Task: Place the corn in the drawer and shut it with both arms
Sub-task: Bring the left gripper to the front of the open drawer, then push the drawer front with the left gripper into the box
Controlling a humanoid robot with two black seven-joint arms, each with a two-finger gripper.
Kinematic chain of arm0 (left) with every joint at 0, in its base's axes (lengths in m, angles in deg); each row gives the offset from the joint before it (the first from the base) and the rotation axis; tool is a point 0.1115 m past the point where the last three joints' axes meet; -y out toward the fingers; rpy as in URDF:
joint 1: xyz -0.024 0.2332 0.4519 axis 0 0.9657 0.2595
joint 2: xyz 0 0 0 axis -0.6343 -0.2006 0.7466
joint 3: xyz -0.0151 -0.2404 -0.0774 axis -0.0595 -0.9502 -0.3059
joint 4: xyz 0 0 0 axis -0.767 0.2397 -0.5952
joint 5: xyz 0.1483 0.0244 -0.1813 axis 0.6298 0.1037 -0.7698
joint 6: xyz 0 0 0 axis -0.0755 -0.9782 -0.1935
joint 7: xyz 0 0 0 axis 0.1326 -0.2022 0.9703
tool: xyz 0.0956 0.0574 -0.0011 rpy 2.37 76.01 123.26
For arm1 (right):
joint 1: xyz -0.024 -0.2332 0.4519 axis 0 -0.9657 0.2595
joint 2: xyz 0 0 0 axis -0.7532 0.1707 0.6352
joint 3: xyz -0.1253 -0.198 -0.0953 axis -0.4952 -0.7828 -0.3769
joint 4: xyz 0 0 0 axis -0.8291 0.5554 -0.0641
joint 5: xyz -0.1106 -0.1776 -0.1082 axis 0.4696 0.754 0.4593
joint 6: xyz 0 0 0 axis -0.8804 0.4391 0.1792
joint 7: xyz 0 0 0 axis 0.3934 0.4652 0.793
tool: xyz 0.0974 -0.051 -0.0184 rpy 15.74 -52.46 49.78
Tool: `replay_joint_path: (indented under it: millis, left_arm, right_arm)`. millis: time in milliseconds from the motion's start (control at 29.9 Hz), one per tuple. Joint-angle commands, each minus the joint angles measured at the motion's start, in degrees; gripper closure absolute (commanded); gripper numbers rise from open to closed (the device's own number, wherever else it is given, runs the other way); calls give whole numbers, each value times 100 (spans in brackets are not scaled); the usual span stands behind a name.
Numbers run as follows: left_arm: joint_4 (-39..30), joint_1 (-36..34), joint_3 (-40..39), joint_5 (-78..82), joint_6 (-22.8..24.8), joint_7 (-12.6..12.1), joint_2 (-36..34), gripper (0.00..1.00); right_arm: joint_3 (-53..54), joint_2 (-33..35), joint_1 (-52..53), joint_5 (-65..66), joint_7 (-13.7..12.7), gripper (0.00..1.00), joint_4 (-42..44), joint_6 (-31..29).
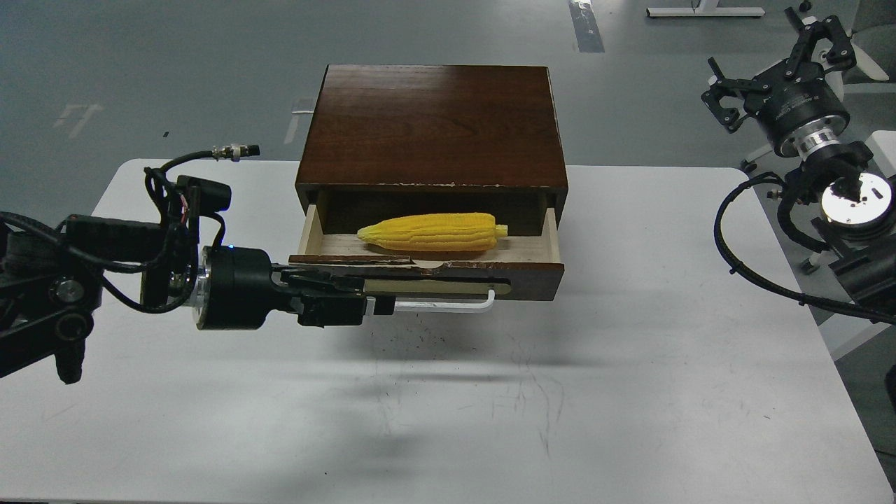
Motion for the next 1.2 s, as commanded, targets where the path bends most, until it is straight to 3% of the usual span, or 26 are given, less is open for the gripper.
replay_joint_path:
  millis: [0, 167, 468, 735, 1169]
  left_arm:
    - [-8, 26, -17, 8, 0, 25, 13, 63]
    - [-69, 26, -8, 17, 0, 25, 109, 100]
    - [-96, 43, 89, 869, 0, 8, 338, 100]
    - [-17, 52, 168, 2115, 0, -19, 979, 100]
    - [352, 52, 177, 2864, 0, -36, 1217, 100]
  right_arm:
    - [26, -1, 0, 0, -1, 0, 33, -1]
    - [26, 8, -9, 9, -1, 0, 51, -1]
    - [26, 8, -18, 9, -1, 0, 60, -1]
    - [26, 8, 0, 9, -9, 0, 227, -1]
    - [26, 8, 17, 9, -9, 0, 235, -1]
